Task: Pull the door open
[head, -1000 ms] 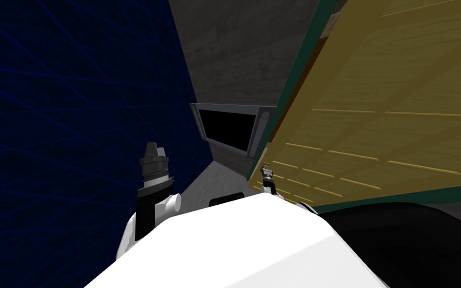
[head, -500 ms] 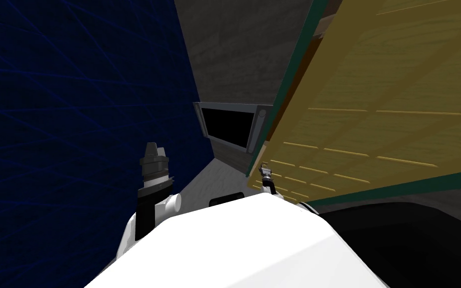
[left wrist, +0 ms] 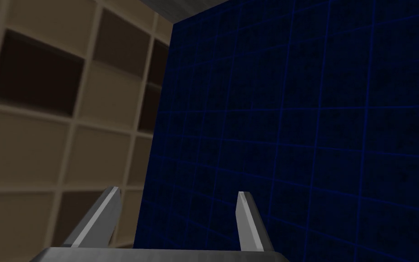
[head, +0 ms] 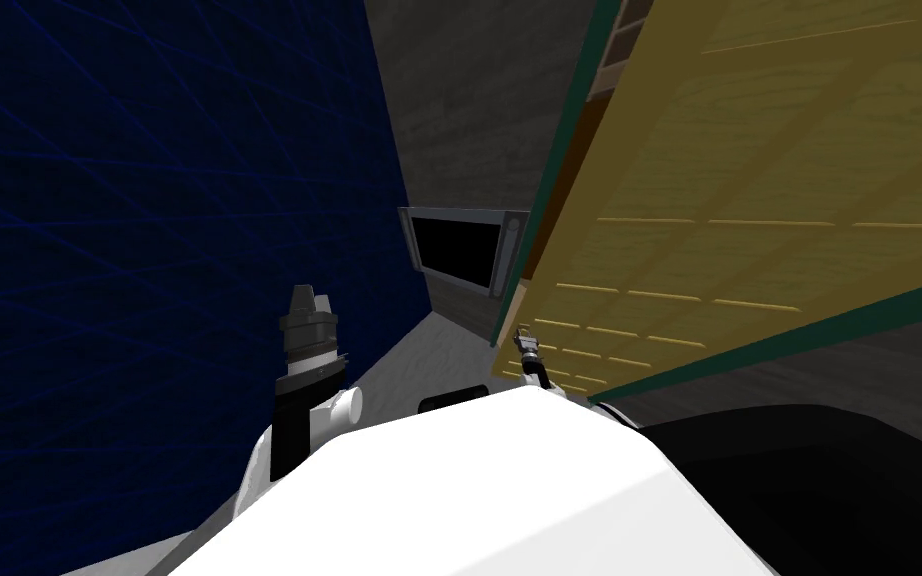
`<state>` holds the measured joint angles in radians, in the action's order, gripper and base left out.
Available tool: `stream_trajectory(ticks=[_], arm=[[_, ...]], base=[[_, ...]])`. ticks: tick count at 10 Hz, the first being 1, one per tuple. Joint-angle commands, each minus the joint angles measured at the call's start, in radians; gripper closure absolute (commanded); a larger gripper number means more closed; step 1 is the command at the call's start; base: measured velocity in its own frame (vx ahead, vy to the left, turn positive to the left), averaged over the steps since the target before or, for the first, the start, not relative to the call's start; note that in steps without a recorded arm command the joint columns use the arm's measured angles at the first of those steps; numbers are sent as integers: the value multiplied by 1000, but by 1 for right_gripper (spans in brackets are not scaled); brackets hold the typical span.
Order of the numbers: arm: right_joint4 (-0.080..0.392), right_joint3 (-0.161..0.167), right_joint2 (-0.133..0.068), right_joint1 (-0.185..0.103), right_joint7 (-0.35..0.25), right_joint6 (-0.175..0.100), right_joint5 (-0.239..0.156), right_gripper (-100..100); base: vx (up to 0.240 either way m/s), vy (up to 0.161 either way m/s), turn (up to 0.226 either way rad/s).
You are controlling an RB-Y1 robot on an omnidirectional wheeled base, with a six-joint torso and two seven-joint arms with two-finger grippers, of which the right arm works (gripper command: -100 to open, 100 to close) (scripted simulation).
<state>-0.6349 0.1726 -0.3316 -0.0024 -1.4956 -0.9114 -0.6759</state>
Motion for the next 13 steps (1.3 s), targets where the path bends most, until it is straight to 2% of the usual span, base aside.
stream_trajectory(ticks=[1,6,8,9,10,13], arm=[[-7,17,-8,4,-13,-3,9,100],[-37,95,-44,24,-71,-17,50,100],[-44,113,-53,29,-85,-20,59,100],[-56,105,-52,35,-75,-10,55,100],[-61,128,-66,49,-96,-23,66,100],[-68,157,-88,65,-125,-45,81,100]], base=[[-170,4,56],[-253,-12,71],[-240,-23,61],[-109,0,13],[-149,-14,106],[-202,-39,83]])
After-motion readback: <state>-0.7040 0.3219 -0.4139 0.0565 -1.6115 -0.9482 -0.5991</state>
